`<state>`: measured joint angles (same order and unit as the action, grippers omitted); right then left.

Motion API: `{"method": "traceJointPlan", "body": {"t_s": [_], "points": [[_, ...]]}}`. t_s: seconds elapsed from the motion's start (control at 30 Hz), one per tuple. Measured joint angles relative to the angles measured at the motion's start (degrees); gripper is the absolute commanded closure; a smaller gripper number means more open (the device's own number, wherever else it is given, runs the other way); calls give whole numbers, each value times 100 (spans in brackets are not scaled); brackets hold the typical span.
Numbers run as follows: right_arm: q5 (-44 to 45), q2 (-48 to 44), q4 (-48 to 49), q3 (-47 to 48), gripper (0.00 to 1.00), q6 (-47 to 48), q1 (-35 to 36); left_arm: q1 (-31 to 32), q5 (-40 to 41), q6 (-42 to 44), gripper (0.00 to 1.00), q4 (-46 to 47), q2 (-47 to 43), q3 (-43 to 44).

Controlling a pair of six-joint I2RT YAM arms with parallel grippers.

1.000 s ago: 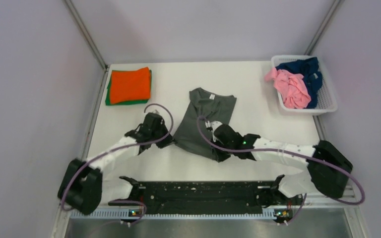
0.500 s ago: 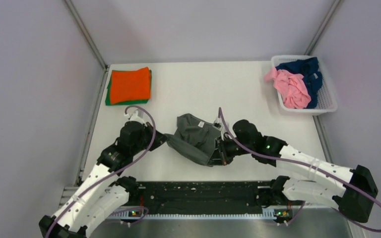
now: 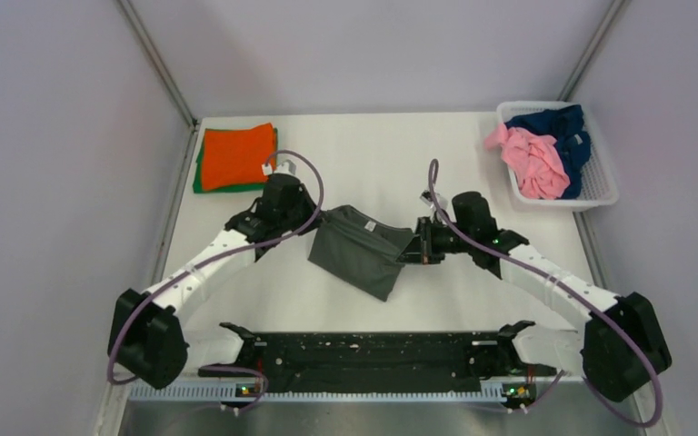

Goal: Fold and stack the t-shirts
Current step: Fold the long partially folded tshirt into a neat square

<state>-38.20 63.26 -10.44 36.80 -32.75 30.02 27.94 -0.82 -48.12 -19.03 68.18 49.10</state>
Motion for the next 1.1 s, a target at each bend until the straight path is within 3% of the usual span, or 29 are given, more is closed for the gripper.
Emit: {"method": "traceJointPlan", "body": {"t_s": [0.37,0.47,0.5,0.53,0.57,0.6,0.63,0.7,1.0,1.03,1.1], "points": [[-83,1460,214,623,100,372,-809,0,391,280,100,356,2050,1276],[-96,1895,247,769,90,448,-944,-4,385,348,99,356,2645,1676],[-94,2031,256,800,82,455,-994,-9,365,365,90,356,2846,1801],[-87,2159,280,813,67,457,-1040,-9,352,376,74,352,2990,1891],[-63,2299,306,828,53,472,-1091,-11,332,407,50,330,3178,2013],[-28,2385,317,835,43,448,-1126,-15,330,459,18,308,3329,2114],[46,2465,302,850,31,476,-1156,-33,315,485,3,271,3464,2221],[280,2590,214,953,23,494,-1200,-83,284,522,1,208,3681,2415],[1270,2208,85,1357,14,664,-1222,-197,177,907,1,59,3689,2830],[1298,2068,98,1318,6,680,-1222,-197,164,1016,1,50,3633,2804],[1335,1740,109,1167,1,704,-1222,-197,61,1360,1,-50,3475,2712]]}}
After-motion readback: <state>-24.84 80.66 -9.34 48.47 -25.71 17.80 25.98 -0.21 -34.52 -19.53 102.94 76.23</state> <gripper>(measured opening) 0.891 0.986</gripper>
